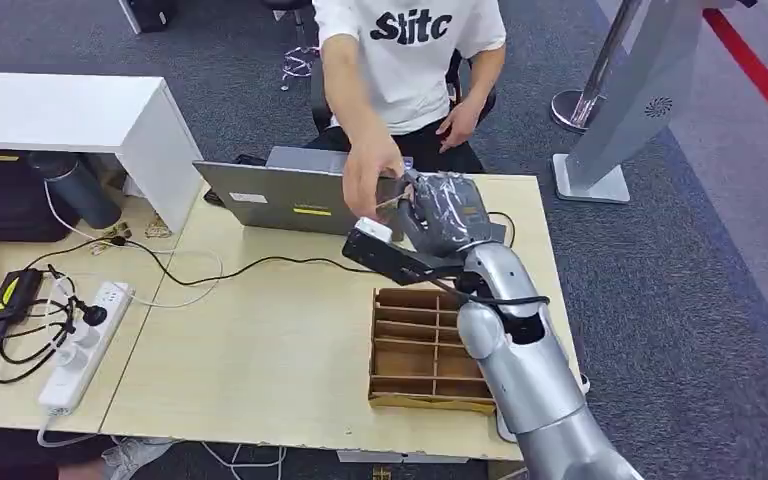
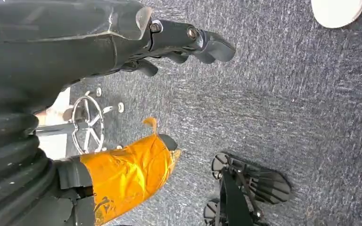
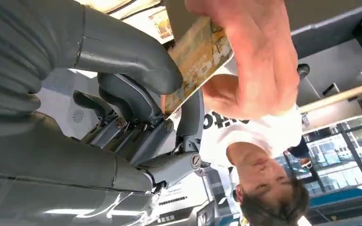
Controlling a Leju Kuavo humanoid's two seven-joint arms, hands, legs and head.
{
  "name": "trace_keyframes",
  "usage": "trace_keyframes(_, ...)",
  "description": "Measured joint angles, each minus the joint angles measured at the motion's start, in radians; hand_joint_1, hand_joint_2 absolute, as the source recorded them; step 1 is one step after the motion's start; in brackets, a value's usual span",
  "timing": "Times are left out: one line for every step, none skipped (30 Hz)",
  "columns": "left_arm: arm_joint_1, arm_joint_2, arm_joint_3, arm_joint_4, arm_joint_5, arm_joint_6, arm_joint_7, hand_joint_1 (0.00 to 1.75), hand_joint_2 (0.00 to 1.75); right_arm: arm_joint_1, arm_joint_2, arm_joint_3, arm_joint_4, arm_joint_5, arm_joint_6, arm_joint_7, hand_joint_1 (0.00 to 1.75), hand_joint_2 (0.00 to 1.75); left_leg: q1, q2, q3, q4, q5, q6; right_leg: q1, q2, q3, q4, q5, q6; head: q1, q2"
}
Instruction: Pass the card to the sensor for recognition and then transmit it.
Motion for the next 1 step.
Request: trace_keyframes(0.000,0.000,0.000,0.000,-0.001,0.000,0.000,0.00,1.75,-0.001,0.001,0.000,0.003,0.000,0.000,0.000,1.75,1.75,0.000,0.000,0.000,0.000,0.000,0.000,0.000,0.000,0.000,0.000,0.000,0.000,0.000,0.000)
